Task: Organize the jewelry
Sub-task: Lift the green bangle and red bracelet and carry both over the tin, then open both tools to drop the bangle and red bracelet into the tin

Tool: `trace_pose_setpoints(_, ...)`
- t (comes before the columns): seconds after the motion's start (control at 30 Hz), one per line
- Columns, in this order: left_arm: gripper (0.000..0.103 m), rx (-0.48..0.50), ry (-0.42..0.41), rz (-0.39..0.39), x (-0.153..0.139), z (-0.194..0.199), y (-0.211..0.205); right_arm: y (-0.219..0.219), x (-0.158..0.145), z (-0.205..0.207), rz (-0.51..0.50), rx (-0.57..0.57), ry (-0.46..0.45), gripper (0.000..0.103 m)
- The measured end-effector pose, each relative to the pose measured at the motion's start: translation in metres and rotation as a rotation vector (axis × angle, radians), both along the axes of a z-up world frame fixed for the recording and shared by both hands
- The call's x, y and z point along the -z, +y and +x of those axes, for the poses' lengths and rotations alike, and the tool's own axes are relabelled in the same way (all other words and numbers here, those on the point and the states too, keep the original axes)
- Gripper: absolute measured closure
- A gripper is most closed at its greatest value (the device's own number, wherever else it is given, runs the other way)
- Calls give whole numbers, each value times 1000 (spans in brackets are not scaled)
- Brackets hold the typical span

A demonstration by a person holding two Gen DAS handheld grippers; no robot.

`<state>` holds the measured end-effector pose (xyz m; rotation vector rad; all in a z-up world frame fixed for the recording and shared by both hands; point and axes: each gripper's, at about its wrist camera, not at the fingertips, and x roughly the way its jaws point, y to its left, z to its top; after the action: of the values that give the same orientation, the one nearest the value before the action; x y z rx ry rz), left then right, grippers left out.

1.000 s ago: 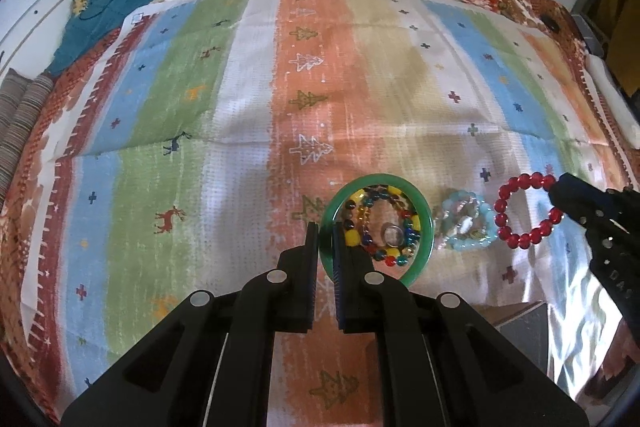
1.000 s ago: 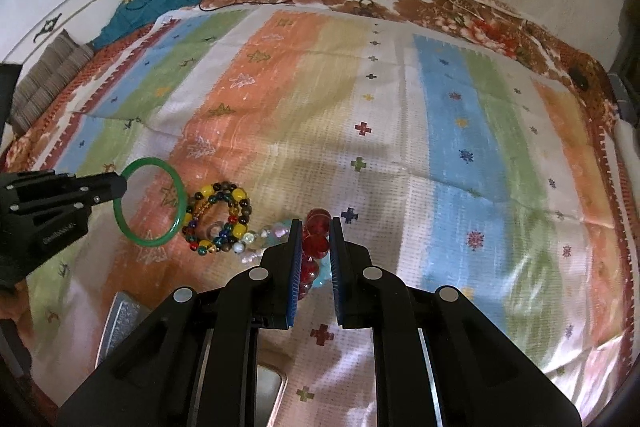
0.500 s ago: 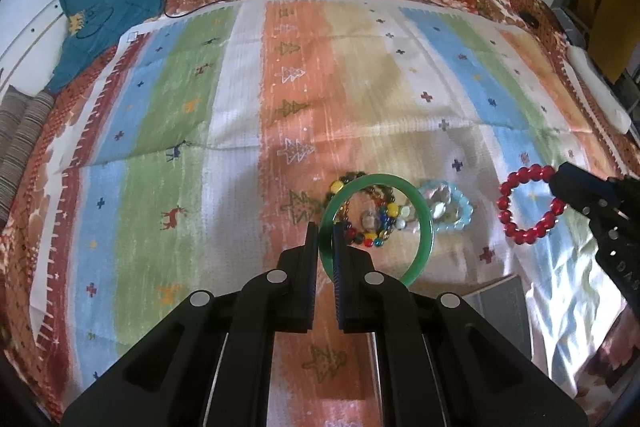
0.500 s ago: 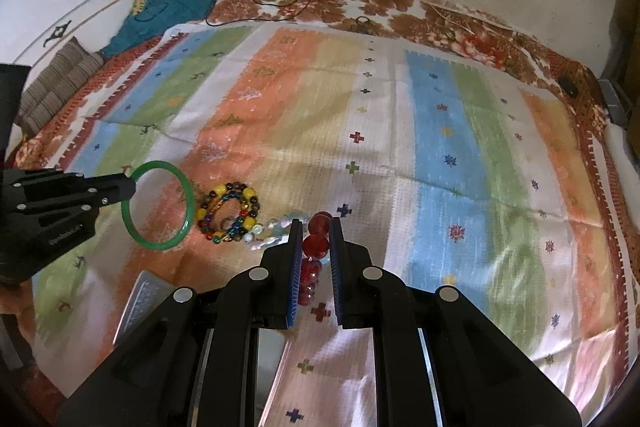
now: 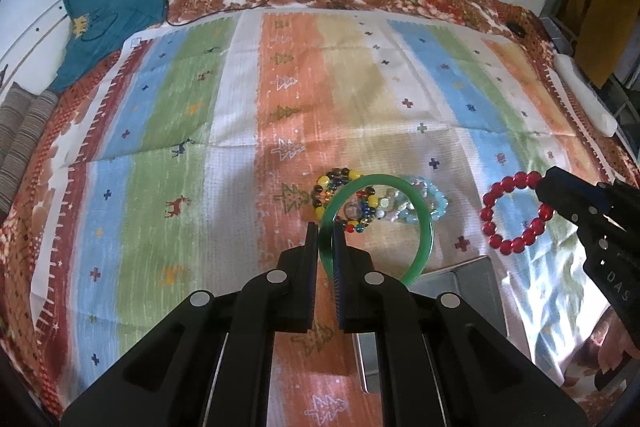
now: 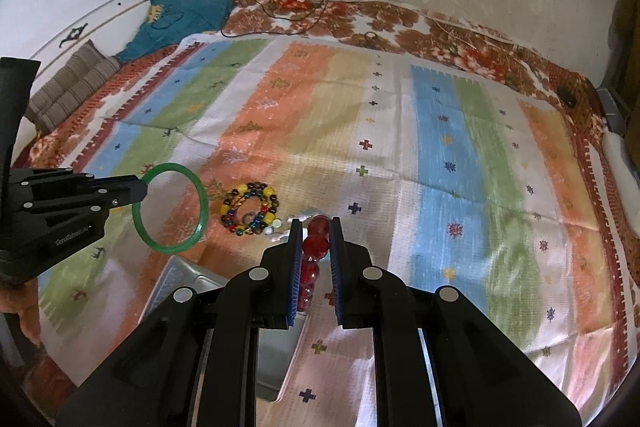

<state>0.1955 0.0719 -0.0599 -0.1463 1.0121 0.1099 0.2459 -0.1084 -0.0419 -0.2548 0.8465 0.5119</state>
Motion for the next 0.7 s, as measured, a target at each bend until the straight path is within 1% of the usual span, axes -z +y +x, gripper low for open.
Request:
trace_pose_setpoints(0.3,97,27,-29,0,-12,-19,-14,-1,-11,-26,21,-35,-26,89)
trace_pose_setpoints(0.57,97,33,-17,12,-8,-37,-19,-4,-2,-39,6,-42,-4,89)
trace_pose_setpoints(0.7,96,57,-13,13,-7,-46,-27,-9,1,-44,-1,-29,6,89)
